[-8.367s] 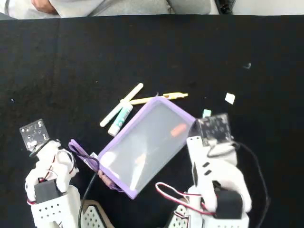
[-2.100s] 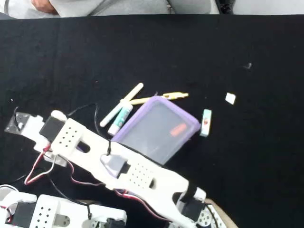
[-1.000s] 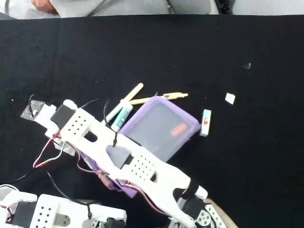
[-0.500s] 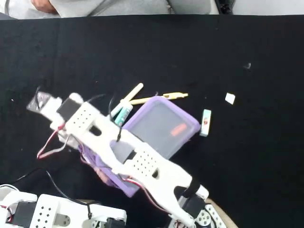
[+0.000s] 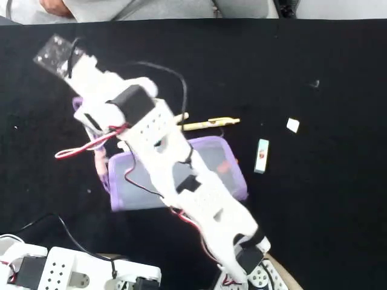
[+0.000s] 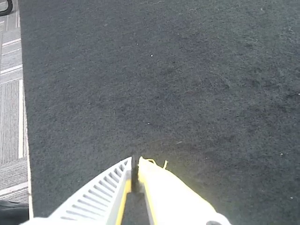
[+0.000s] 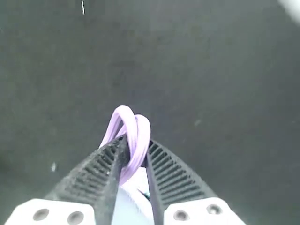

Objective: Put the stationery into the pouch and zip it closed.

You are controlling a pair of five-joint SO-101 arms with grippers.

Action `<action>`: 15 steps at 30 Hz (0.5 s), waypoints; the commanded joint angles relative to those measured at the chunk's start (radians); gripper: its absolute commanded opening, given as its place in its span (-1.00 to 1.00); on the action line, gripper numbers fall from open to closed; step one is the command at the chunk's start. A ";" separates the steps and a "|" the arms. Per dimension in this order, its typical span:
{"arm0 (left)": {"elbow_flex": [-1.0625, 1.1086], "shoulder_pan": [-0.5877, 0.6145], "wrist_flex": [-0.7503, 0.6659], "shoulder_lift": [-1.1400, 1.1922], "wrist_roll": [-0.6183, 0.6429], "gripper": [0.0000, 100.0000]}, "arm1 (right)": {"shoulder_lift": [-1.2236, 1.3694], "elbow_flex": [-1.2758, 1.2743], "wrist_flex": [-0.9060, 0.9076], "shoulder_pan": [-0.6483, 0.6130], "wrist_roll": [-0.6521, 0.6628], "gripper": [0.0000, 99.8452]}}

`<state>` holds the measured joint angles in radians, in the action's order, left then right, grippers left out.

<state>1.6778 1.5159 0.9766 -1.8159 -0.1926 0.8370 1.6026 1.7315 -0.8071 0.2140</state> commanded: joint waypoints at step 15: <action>-0.160 -0.271 0.103 -0.009 0.169 -0.94 | -0.504 0.058 0.012 0.242 0.094 -0.98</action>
<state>1.6502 1.3057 1.0104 -1.8144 -0.1066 0.3874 1.6226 1.7315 -0.6245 0.3000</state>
